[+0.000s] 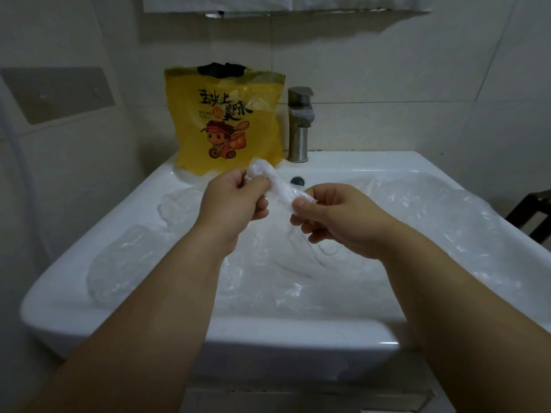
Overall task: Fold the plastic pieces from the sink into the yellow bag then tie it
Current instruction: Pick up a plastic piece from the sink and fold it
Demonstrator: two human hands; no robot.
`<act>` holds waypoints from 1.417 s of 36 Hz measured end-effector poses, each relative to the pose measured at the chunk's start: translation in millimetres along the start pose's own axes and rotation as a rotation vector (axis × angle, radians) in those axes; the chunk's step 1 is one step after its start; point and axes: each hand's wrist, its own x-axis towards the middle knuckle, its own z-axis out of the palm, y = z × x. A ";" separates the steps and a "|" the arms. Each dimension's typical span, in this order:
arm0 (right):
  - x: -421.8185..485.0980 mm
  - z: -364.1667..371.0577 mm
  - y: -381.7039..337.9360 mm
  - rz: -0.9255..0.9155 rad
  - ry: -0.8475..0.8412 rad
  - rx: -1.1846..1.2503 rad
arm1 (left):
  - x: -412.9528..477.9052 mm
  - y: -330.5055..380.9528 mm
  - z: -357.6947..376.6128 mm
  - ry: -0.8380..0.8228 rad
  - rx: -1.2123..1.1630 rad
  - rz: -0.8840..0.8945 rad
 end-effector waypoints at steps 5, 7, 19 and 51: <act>-1.1 0.2 -2.5 -0.013 0.017 0.043 | -2.2 7.2 0.2 -0.039 -0.197 -0.104; -1.6 0.9 -2.5 -0.030 0.010 0.056 | -2.1 9.1 0.3 -0.059 -0.289 -0.156; -1.1 3.8 -1.6 -0.085 0.129 0.115 | -4.4 13.7 -3.8 -0.301 -0.546 -0.264; -3.9 12.3 -4.9 0.004 -0.135 0.248 | -7.9 13.9 10.7 -0.346 -0.379 -0.236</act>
